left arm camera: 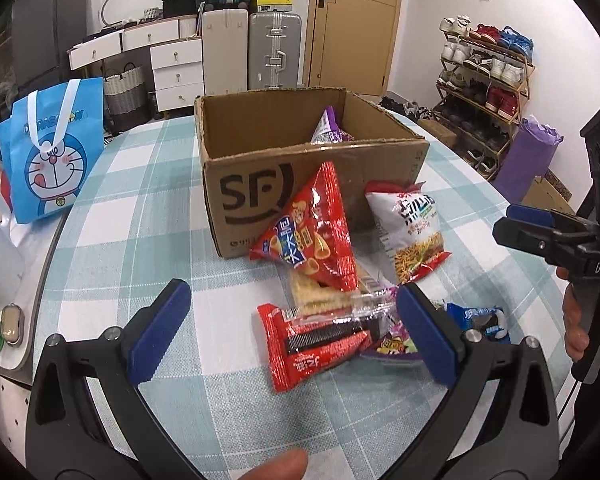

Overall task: Organize snacks
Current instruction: 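Withdraw both grippers from the box toward the remaining snacks, then grasp the red wafer pack with the left gripper while the right grasps the blue Oreo pack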

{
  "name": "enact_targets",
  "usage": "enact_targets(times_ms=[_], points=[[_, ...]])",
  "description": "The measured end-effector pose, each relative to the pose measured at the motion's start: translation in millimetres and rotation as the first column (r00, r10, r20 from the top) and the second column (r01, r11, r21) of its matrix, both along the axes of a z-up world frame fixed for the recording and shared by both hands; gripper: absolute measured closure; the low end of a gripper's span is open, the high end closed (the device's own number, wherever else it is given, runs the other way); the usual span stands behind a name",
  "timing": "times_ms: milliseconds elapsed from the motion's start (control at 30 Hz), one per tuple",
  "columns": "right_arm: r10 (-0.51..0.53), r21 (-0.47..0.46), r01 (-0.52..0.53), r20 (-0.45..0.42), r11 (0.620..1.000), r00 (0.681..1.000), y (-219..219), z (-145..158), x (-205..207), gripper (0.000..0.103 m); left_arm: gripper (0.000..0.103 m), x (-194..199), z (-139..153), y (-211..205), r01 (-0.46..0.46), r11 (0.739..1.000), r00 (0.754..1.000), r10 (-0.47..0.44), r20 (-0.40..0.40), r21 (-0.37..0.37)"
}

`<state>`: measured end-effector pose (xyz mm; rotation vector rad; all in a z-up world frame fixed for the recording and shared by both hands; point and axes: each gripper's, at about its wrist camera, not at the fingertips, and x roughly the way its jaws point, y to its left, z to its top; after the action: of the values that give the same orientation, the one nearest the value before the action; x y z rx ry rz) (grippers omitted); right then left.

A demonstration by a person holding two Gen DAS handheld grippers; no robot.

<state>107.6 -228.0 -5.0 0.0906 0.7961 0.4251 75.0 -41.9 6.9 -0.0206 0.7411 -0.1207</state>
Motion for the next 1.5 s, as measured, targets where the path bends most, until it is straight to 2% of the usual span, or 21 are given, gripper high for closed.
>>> enact_targets(times_ms=[200,700,933,1067,1500], points=[[0.000,0.015,0.000,-0.021,1.000,1.000,-1.9,-15.3,-6.9,0.001,0.001,0.4,-11.5,-0.4,0.009,1.000,1.000,-0.008,-0.019,0.018],[0.100,-0.080,-0.105,-0.060,0.991,0.993,6.9,-25.0,-12.7,0.001,0.001,9.0,-27.2,13.5,-0.005,0.999,0.998,0.007,-0.069,0.033],[0.156,-0.121,-0.166,-0.082,0.979,0.984,13.9,-29.2,-18.9,0.001,0.001,15.1,-37.8,15.2,-0.002,0.999,0.993,0.009,-0.121,0.053],[0.189,-0.136,-0.202,-0.098,0.970,0.977,18.4,-34.0,-21.5,0.001,0.001,15.9,-40.2,10.9,0.022,0.999,0.991,-0.016,-0.133,0.043],[0.201,-0.177,-0.220,-0.120,0.959,0.972,17.1,-39.5,-26.7,0.001,0.001,20.7,-46.9,-0.6,0.044,0.999,0.986,-0.043,-0.163,0.001]])
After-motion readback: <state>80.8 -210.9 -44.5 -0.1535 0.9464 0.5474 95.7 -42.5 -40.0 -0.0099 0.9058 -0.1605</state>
